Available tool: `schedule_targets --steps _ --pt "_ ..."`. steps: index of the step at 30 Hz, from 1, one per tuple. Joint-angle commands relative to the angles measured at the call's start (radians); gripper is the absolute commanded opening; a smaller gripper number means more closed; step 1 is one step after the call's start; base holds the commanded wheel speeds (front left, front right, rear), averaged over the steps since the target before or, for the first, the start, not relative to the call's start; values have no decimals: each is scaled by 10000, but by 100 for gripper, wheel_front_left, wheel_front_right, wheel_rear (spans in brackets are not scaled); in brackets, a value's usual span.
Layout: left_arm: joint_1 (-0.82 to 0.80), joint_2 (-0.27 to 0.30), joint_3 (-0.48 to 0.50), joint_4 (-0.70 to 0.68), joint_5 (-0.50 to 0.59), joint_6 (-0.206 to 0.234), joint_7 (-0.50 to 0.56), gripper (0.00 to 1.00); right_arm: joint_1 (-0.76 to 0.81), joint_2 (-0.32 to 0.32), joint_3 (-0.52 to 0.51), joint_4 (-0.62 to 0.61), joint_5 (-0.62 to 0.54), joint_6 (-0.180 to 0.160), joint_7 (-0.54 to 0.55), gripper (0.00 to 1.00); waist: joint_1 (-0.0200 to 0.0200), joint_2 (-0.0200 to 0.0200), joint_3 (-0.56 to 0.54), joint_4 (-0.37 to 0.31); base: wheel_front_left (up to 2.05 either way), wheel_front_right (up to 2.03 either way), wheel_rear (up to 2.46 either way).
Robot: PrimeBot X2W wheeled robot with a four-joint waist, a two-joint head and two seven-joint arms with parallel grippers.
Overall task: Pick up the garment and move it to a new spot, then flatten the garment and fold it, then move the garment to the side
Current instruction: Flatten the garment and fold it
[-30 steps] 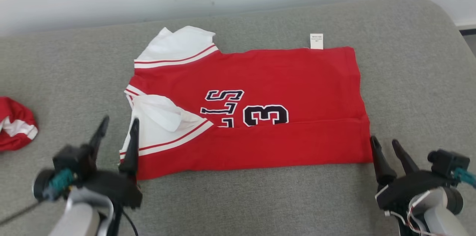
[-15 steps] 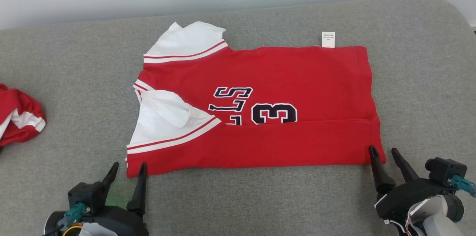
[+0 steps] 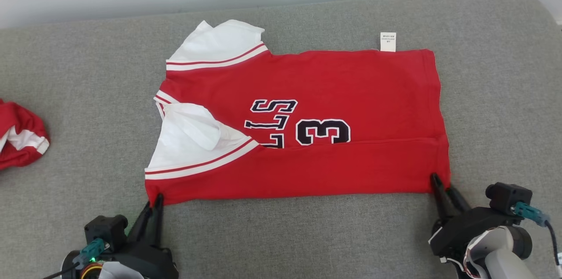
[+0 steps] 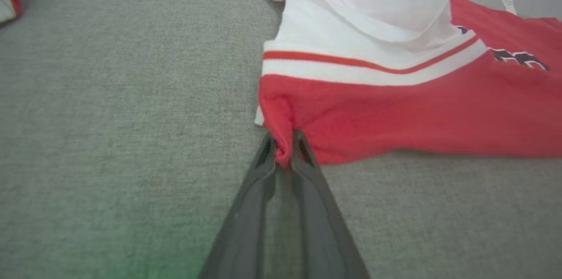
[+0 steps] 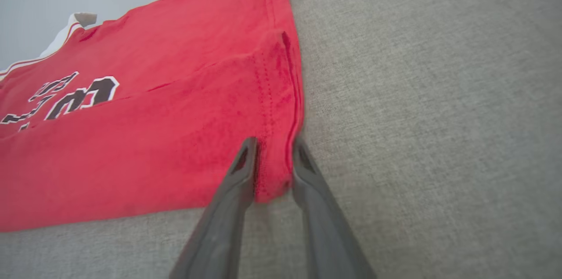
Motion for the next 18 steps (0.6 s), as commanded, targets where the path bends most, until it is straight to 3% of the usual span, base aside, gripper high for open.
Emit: schedule_targets --steps 1,9,18 --pt "-51 -96 -48 238 -116 -84 -38 0 -76 110 108 70 -41 -25 -74 0 0 0 -55 42 0 0 0" --pt "485 -249 154 301 -130 -119 -362 0 506 -36 137 -131 146 -25 -420 0 0 0 -822 243 0 0 0" --pt "2488 -354 411 -1358 -117 648 -429 0 2358 2 -519 -1574 133 -25 22 0 0 0 -1386 489 0 0 0"
